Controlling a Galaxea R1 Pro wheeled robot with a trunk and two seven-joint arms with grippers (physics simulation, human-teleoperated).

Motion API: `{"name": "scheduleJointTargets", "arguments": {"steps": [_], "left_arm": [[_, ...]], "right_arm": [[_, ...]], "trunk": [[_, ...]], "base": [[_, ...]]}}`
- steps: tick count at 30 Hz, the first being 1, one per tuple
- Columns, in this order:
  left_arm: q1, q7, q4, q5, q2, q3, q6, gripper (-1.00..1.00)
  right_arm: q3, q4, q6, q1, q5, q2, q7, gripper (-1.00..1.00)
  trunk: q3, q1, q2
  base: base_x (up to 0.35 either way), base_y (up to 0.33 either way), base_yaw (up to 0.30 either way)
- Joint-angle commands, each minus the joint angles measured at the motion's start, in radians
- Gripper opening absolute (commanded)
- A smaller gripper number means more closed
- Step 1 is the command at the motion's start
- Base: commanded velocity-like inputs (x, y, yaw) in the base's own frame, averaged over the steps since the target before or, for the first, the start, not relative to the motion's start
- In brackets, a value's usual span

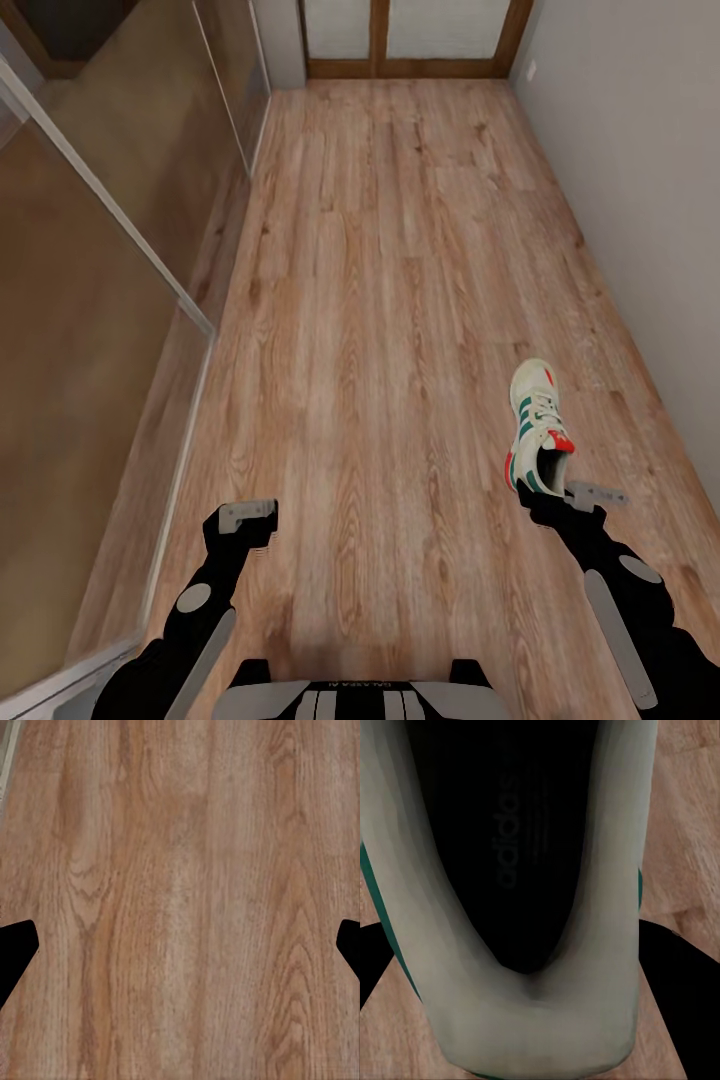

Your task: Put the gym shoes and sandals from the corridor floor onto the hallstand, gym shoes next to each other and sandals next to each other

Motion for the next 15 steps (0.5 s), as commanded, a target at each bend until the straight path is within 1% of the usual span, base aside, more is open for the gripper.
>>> {"name": "scheduleJointTargets", "arguments": {"steps": [1, 15], "left_arm": [[-0.001, 0.009, -0.001, 0.007, 0.001, -0.004, 0.003, 1.0], [-0.001, 0.009, -0.001, 0.007, 0.001, -0.004, 0.003, 1.0]], "right_arm": [[0.001, -0.002, 0.005, -0.001, -0.01, 0.0, -0.008, -1.0], [0.001, -0.001, 0.005, 0.0, -0.01, 0.0, -0.008, -1.0]], "trunk": [[-0.001, 0.001, 0.0], [-0.001, 0.001, 0.0]], "base": [[0.338, 0.11, 0.0], [0.338, 0.111, 0.0]]}}
